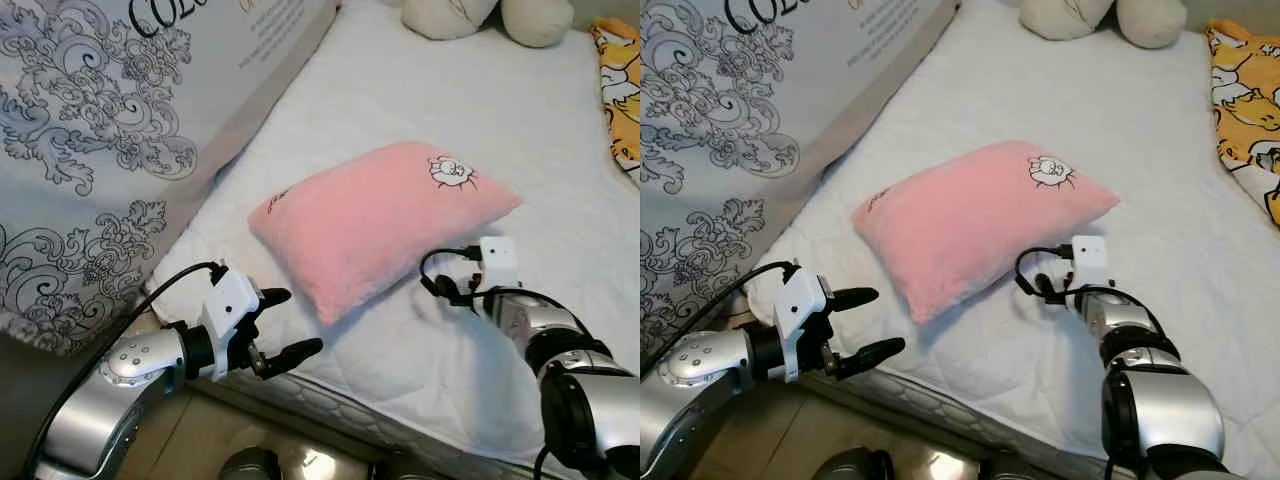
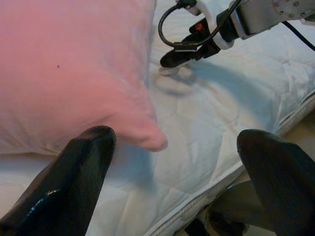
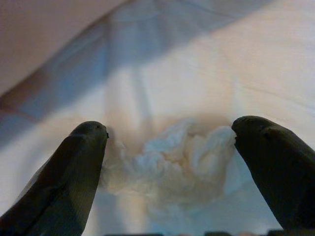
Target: Clean up the room
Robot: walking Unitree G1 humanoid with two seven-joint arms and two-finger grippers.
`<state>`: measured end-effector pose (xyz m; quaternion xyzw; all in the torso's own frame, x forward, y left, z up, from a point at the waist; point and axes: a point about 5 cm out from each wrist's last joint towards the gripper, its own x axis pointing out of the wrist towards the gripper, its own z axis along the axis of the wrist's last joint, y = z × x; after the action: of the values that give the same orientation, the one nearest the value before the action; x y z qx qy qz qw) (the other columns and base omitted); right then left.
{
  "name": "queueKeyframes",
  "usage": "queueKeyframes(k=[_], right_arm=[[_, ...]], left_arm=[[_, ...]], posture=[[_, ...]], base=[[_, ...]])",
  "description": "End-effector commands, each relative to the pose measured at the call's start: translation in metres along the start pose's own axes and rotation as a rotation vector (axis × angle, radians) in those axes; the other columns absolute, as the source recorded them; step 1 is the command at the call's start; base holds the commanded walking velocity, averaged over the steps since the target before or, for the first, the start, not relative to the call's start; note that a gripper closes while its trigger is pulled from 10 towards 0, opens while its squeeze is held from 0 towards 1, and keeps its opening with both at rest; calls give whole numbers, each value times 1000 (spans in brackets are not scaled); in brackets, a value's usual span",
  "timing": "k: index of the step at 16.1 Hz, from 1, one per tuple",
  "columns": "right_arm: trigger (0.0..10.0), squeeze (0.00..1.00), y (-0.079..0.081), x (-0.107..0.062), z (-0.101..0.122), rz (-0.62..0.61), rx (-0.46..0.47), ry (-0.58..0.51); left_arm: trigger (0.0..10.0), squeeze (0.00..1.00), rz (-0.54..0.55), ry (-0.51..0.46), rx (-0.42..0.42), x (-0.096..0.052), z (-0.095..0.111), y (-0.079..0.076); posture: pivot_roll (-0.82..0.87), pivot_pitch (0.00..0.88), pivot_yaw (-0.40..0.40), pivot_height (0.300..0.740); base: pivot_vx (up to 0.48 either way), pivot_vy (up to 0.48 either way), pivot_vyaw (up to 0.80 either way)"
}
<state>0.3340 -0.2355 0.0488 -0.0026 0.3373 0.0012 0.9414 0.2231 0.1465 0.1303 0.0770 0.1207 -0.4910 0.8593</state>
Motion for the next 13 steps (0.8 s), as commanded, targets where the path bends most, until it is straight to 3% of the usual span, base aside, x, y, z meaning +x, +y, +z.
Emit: queueKeyframes(k=[1,7,9,13], right_arm=[[10000,0,-10,-3,10,-23,-42,-17],[10000,0,-6,-12,20,121,-32,-221],[10000,0,-9,-10,2,120,-43,-176],[10000,0,-11,-10,-2,134,-84,-119]], left_arm=[[10000,0,-8,-3,17,-2,6,-3],[10000,0,89,-49,-40,-1,7,-2],[10000,0,78,-56,-50,1,8,-2],[10000,0,63,-40,-42,7,7,8]], posture=[[51,154,9,740],[23,125,6,740],[13,129,19,740],[11,141,32,740]], base=[[0,0,0],[0,0,0],[0,0,0],[0,0,0]])
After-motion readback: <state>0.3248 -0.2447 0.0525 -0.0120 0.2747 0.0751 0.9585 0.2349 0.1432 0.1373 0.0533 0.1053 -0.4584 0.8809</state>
